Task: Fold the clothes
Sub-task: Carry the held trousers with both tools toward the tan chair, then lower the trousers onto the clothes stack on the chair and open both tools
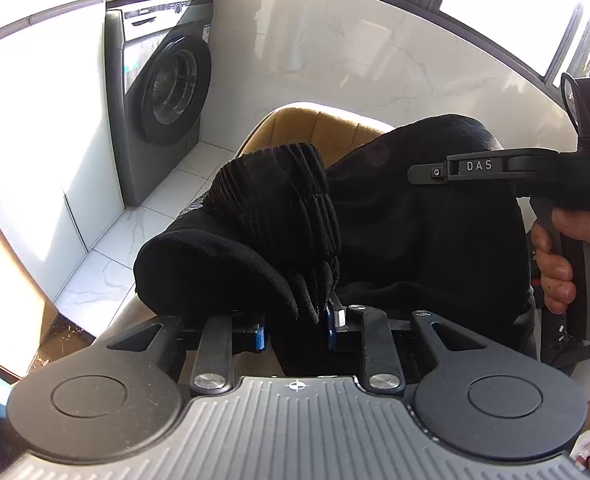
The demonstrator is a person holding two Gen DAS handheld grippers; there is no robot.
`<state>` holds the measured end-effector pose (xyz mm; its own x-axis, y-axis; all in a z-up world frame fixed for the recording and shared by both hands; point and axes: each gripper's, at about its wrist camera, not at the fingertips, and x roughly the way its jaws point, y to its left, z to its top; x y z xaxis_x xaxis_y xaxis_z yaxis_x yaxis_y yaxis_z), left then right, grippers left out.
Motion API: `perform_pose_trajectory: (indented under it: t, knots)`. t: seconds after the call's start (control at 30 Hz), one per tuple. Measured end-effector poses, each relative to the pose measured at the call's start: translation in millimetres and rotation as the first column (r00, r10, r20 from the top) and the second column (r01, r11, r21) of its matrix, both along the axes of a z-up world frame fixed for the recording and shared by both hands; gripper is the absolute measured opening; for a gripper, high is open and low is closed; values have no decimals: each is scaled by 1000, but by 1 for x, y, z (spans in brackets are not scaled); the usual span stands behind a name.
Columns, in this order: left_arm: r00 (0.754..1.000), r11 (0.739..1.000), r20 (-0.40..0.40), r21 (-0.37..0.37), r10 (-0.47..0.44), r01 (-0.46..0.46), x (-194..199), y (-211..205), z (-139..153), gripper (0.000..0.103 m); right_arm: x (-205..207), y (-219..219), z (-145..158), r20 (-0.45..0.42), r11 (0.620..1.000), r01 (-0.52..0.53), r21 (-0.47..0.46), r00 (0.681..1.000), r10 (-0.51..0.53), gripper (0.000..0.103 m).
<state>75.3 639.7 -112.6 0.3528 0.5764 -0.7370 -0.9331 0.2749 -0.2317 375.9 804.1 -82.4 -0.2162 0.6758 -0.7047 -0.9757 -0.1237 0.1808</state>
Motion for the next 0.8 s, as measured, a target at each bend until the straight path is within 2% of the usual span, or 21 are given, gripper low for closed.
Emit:
perform_pose_trajectory:
  t: [0.17, 0.23, 0.3, 0.33, 0.37, 0.43, 0.53, 0.6, 0.73, 0.8]
  knots:
    - [998, 999, -60, -44, -25, 23, 15, 2, -37, 28, 9, 9, -48, 16, 998, 17, -65, 1000, -16, 22]
    - [997, 997, -74, -78, -21, 15, 15, 6, -52, 32, 11, 14, -71, 23, 996, 41, -84, 999, -39, 24]
    - [996, 996, -82, -85, -25, 18, 14, 8, -55, 43, 18, 19, -93, 12, 989, 99, -111, 995, -98, 31]
    - [996, 995, -85, -94, -35, 27, 12, 13, -55, 45, 21, 19, -101, 12, 982, 139, -125, 990, -139, 41]
    - [995, 994, -86, -104, -45, 36, 11, 19, -54, 48, 24, 19, -110, 13, 974, 179, -139, 984, -179, 60]
    - [997, 989, -58, -136, -59, 50, 4, 25, -50, 50, 31, 13, -120, -27, 956, 216, -198, 974, -225, 76]
    - [997, 986, -31, -154, -75, 70, -9, 23, -39, 51, 47, -7, -112, -107, 945, 268, -189, 951, -291, 79]
    - [995, 986, -27, -142, -94, 90, -18, 21, -31, 54, 60, -30, -101, -187, 934, 312, -175, 921, -343, 82]
    - [989, 989, -48, -59, -142, 139, -29, -1, -3, 58, 73, -89, -87, -319, 917, 353, -185, 861, -396, 79]
    - [986, 988, -65, -3, -154, 154, -30, 0, 6, 59, 65, -117, -85, -326, 912, 360, -199, 853, -408, 76]
